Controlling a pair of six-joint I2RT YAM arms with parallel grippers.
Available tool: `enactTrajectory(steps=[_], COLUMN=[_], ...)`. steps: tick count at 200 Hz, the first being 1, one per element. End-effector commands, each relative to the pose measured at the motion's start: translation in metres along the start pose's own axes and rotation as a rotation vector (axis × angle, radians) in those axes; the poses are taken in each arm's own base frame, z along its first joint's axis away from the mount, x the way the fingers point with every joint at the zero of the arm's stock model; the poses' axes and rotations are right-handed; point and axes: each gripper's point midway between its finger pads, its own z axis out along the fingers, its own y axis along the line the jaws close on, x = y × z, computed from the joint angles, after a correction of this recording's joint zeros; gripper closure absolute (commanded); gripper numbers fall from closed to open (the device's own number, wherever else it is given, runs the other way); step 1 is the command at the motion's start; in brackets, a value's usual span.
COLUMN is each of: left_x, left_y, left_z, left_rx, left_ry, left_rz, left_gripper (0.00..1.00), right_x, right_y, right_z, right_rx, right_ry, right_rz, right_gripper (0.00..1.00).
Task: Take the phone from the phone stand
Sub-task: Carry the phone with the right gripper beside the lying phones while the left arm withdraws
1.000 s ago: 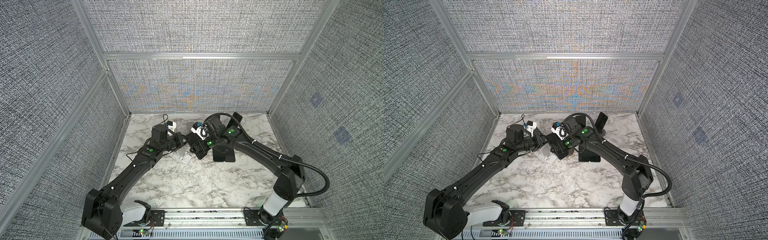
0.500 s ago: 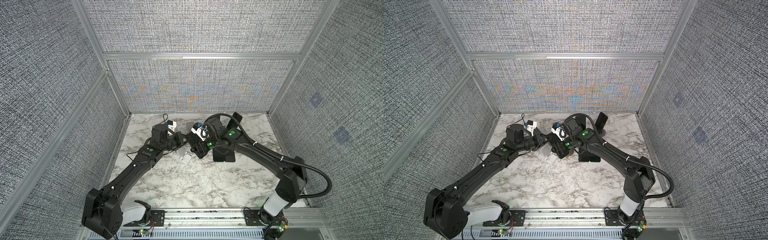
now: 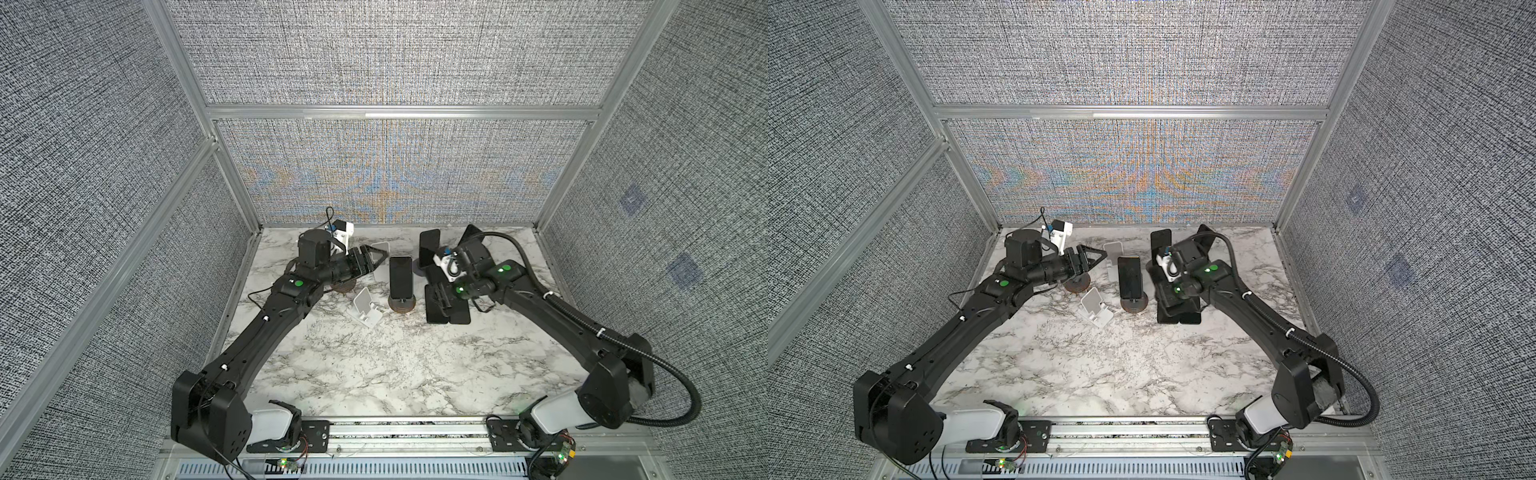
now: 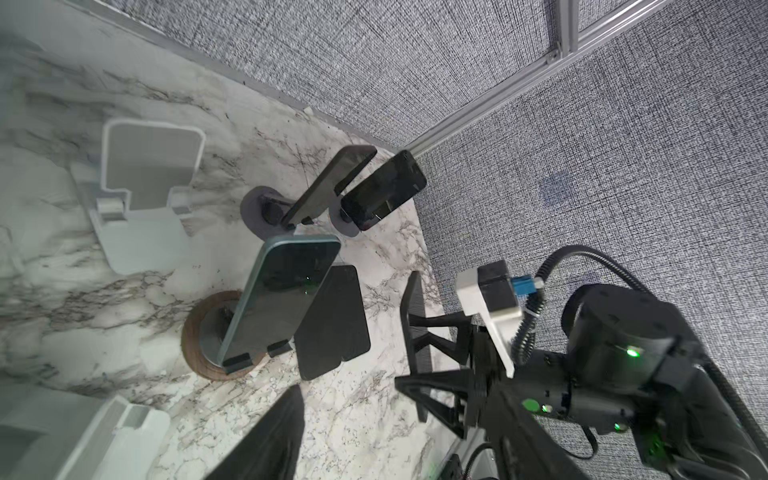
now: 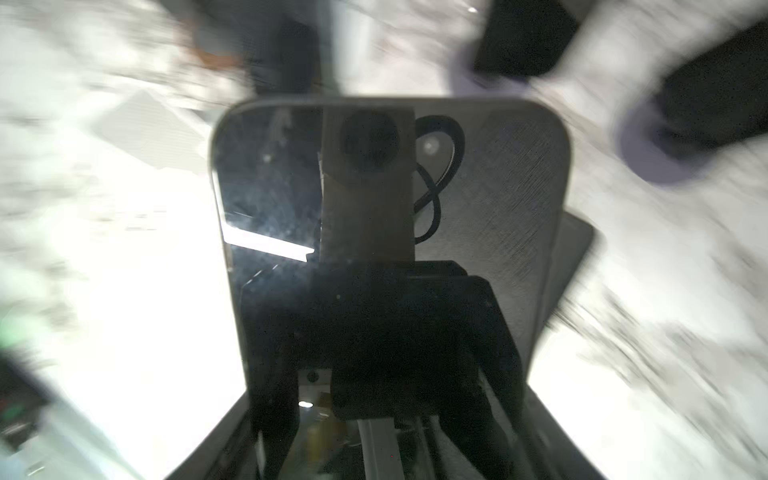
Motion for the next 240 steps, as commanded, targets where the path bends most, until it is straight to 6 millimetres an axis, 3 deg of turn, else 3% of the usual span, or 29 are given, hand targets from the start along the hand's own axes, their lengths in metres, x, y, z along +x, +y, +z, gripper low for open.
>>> enactTrajectory(steps=[1,33,66,115,165,211,240], left_x=[0.002,-0.003,-0.001,0.006,0.011,0.010,0.009], left_y=[0.012,0.036,0.045,0.053,0.049,0.047,0.046], left_z=[-0.006,-0.011,-0.010,-0.006,-0.011,-0.015,-0.016], left_rx=[-0.033,-0.108,-0.091,-0.059,-0.030,-0.026,-0.026], left_ry=[0.053,0.075,0.075,0.097,0.104,0.095,0.083], left_rz=[0.070,0.125,0.146,0.137,0.140,0.142,0.143], left_gripper=[0.30,0.31,0.31,0.31,0.31,0.31,0.31], right_x=[0.027,0.051,0.054,0.060,0.063,0.068,0.071], right_y=[-0.050,-0.114,-0.151,-0.156,-0.153,-0.152,-0.147], right_z=[0.006,0.032,0.053,0.085,0.099,0.107,0.111], right_rx=[0.136,0.238,0.287,0.279,0.250,0.242,0.221], right_ry=[0.073,0.138,0.173,0.215,0.227,0.247,0.253], right_rz=[0.030,0.144,0.196,0.231,0.270,0.293,0.309], right_gripper=[0.58,0.59,0.63,0.64,0.63,0.50,0.37])
